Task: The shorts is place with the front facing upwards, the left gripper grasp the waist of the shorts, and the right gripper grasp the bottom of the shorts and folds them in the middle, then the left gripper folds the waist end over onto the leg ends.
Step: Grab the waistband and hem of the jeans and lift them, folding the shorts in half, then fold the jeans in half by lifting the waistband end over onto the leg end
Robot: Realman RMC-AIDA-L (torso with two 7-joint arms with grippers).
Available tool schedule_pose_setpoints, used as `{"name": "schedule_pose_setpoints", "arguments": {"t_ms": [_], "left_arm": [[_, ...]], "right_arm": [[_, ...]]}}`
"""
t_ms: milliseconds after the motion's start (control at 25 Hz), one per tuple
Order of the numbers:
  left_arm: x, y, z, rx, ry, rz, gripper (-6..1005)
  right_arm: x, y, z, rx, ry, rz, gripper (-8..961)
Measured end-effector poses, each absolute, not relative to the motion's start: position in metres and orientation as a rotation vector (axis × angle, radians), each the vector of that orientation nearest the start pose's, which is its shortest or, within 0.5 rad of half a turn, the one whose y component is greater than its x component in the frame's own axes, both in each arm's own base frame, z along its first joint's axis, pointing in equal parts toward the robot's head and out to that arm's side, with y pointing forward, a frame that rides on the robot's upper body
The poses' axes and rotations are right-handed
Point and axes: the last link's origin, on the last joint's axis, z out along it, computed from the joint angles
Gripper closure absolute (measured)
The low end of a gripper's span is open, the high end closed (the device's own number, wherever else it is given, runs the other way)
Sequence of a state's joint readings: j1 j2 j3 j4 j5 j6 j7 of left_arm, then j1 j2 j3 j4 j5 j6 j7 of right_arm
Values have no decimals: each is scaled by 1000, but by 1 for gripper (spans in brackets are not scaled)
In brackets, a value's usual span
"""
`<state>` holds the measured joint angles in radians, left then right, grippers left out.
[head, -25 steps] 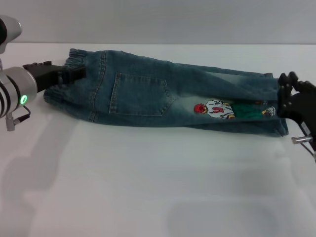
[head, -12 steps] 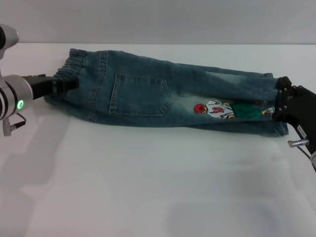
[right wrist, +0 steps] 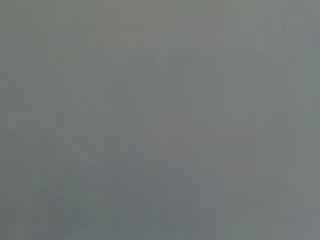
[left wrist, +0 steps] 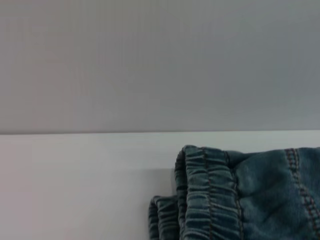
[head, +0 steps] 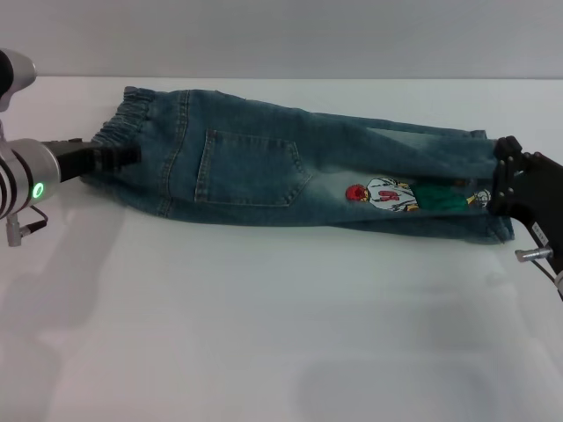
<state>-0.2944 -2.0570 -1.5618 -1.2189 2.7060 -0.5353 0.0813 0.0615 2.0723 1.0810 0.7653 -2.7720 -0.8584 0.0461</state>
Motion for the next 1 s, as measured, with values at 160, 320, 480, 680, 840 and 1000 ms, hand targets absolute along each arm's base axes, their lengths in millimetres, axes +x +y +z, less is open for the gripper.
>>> {"name": "schedule_pose_setpoints", "arguments": {"t_ms": [160,320,480,680,840,1000], "left_arm": [[-271,387,5,-1843,-1105,-137,188],[-272,388,5,-1840,-1104,-137,191],[-273,390,7,-1828,-1100,-146,194],[-281,391,6,-1811,-1113,-135,198],[-283,391,7,-1805,-1116,-134,201],[-287,392,10,-1794,-1116,-127,204]], "right_arm": [[291,287,-41,-1714,564,718,953],[291,286,-41,-1715,564,718,953],[291,286,-41,-1717,562,717,953],[292,287,-40,-1712,561,716,953],[291,288,-39,-1711,557,717,953],[290,289,-40,-1718,552,720,953]]}}
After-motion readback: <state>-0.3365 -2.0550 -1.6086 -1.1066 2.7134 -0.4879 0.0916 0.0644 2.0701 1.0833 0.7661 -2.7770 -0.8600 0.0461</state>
